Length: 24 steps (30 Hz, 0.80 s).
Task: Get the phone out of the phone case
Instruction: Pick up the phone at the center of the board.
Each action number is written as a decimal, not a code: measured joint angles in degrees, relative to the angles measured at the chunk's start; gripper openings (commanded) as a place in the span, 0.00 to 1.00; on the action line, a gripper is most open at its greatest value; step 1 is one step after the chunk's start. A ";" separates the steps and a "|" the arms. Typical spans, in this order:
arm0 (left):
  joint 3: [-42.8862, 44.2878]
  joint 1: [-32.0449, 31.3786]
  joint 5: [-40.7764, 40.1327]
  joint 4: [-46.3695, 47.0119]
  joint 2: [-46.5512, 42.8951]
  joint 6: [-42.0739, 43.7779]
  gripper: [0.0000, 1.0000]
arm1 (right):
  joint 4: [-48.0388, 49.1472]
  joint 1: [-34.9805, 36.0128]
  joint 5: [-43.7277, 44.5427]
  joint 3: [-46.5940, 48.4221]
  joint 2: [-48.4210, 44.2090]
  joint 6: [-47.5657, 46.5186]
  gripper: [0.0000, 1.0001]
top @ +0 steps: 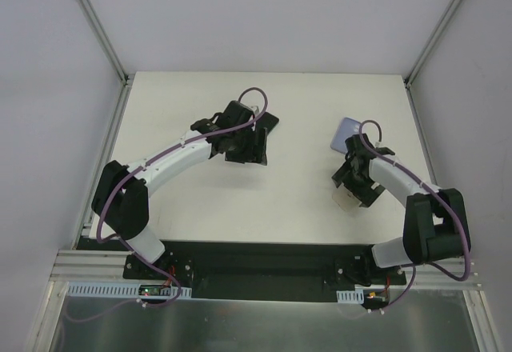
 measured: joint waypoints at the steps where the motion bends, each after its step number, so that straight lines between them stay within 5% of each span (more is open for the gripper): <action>1: 0.00 0.00 0.26 0.09 0.00 0.02 0.72 | -0.02 0.00 0.04 -0.44 -0.20 -0.11 0.96; 11: -0.02 0.00 0.85 0.13 0.00 0.17 0.71 | 2.25 -0.07 -1.64 1.31 6.05 -0.96 1.00; 17: -0.35 0.15 0.68 0.13 -0.17 0.26 0.71 | 3.21 0.02 -1.97 1.51 6.38 -0.92 0.61; 24: -0.68 3.21 2.47 0.13 -0.92 0.26 0.68 | 5.05 0.44 -1.60 -0.68 3.91 -1.46 0.36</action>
